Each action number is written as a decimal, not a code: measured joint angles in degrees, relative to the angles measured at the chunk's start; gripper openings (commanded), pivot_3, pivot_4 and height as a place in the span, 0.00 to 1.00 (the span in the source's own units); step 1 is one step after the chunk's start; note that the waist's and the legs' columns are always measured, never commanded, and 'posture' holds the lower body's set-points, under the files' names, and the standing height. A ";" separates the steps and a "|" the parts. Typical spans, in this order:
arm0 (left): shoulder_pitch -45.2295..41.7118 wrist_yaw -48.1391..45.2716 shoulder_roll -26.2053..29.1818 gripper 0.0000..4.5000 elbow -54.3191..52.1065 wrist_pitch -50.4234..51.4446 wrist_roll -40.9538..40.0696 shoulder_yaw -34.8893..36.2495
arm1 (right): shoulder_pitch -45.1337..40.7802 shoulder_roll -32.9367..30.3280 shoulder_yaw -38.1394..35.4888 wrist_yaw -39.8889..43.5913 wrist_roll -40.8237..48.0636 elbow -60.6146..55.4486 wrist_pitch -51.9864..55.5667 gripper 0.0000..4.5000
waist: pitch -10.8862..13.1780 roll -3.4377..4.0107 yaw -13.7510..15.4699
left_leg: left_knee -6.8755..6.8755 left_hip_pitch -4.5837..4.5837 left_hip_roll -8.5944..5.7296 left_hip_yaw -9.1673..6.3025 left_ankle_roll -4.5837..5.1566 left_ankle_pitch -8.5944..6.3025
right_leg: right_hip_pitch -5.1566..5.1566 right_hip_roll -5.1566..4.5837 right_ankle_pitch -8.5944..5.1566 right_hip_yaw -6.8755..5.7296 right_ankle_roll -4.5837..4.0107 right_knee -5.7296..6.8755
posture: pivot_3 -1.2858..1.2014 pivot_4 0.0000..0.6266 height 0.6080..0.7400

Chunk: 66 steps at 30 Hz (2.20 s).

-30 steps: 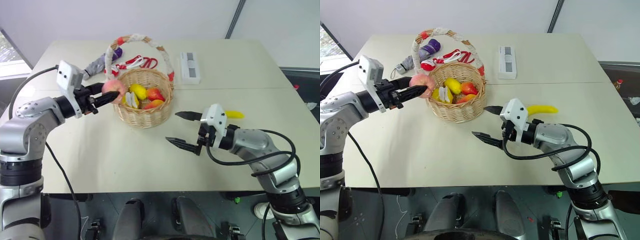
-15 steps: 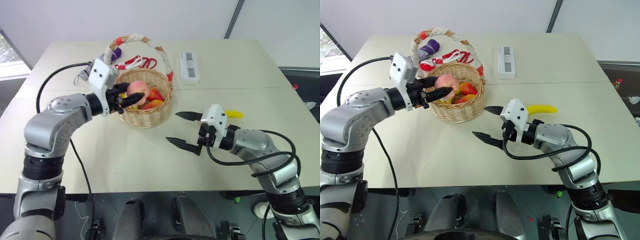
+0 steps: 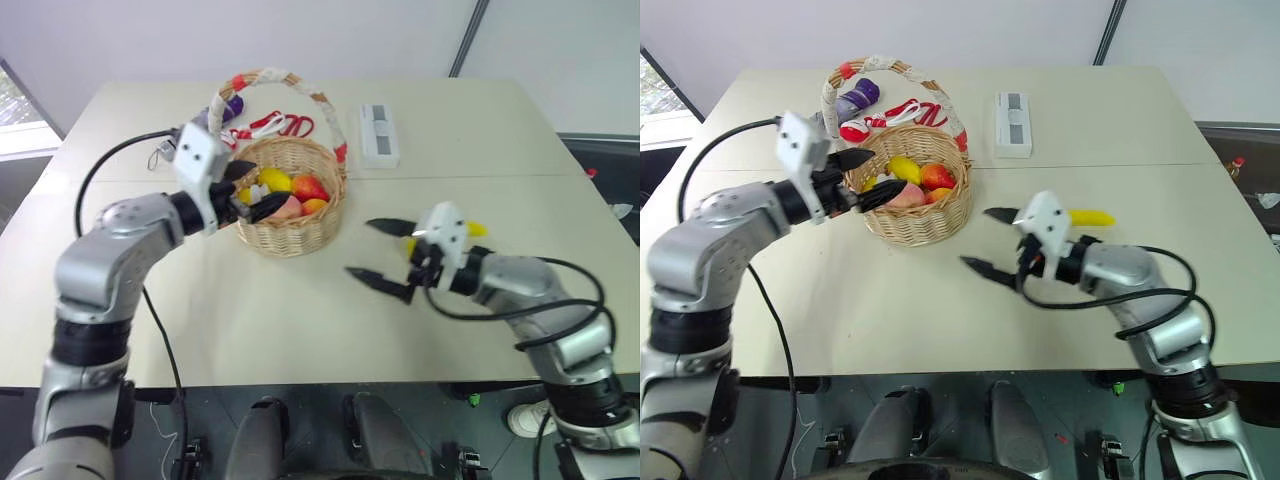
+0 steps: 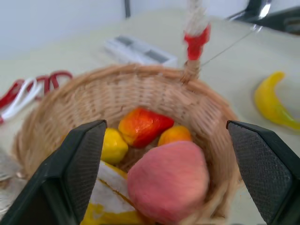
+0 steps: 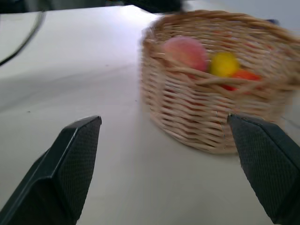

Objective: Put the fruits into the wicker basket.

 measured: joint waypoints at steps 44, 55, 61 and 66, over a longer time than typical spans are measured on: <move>9.48 -9.49 1.04 1.00 -6.58 -7.13 -1.13 -6.60 | -22.24 -6.87 16.37 -1.53 -42.89 56.13 -47.31 0.12 | 0.00 0.04 -1.49 | 0.09 0.11 -0.05 0.09 -0.01 0.01 | 0.10 0.04 0.01 0.08 0.01 0.08 | 0.52 0.24 1.00; 14.90 -11.83 7.71 1.00 1.44 -7.21 -5.94 12.54 | -16.87 -3.74 9.37 8.07 -21.71 12.33 -24.95 0.12 | 0.05 0.14 -1.72 | 0.00 0.14 0.24 -0.06 -0.01 0.01 | 0.01 0.10 -0.01 0.01 -0.03 0.17 | 0.52 0.24 1.00; 18.23 -13.04 8.58 1.00 3.86 -8.45 -5.87 16.08 | -28.17 14.13 18.90 2.62 -22.61 11.61 -15.90 0.12 | 0.05 0.12 -1.37 | 0.04 0.06 0.05 -0.05 -0.12 0.07 | -0.06 -0.05 0.00 -0.02 -0.04 0.23 | 0.52 0.24 1.00; 20.99 -12.10 7.83 1.00 2.64 -8.44 -6.09 17.38 | -37.81 23.41 23.03 -3.16 -28.86 24.39 -18.27 0.12 | 0.04 0.09 -1.37 | -0.05 -0.01 0.00 -0.01 -0.13 0.07 | -0.15 -0.18 0.01 -0.02 -0.04 0.18 | 0.52 0.24 1.00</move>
